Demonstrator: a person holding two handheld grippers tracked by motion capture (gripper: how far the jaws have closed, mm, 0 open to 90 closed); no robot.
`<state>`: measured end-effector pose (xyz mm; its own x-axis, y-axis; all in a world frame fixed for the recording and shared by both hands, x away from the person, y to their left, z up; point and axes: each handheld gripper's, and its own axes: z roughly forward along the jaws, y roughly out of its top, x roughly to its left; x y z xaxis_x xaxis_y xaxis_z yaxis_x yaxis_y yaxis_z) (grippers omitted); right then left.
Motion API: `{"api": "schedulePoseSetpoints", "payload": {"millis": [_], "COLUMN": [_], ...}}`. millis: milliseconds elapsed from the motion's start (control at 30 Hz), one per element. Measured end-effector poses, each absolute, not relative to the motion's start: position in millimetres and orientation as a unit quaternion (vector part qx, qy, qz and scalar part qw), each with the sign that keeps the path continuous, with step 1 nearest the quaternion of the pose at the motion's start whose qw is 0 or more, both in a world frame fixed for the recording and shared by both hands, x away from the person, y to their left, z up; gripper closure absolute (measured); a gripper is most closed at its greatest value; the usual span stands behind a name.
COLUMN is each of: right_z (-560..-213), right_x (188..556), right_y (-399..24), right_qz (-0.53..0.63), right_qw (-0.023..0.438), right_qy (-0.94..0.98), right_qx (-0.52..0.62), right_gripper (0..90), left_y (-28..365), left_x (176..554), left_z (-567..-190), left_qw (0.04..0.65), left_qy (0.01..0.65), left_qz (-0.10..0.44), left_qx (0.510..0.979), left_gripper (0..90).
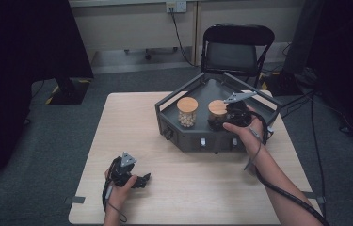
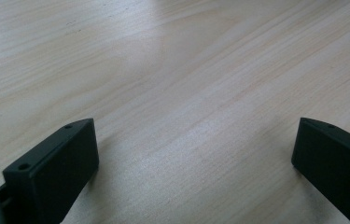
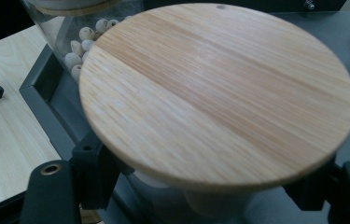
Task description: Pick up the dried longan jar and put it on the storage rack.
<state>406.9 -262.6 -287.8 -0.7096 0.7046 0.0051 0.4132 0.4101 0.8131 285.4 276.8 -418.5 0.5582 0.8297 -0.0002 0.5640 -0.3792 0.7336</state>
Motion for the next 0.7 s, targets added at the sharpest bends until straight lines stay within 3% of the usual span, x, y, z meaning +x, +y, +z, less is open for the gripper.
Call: {"api": "schedulePoseSetpoints", "payload": {"millis": [700], "right_z": [-288.5], "right_x": [407.0], "right_y": [-258.8], "right_qz": [0.418], "right_qw": [0.176], "right_qy": [0.825], "right_qx": [0.337], "right_gripper": [25.2], "left_y": [276.7], "left_x": [285.2], "left_z": [-418.6], "left_qw": [0.353], "left_qy": [0.431], "left_qz": [0.188], "left_qx": [0.809], "left_gripper": [0.1]}}
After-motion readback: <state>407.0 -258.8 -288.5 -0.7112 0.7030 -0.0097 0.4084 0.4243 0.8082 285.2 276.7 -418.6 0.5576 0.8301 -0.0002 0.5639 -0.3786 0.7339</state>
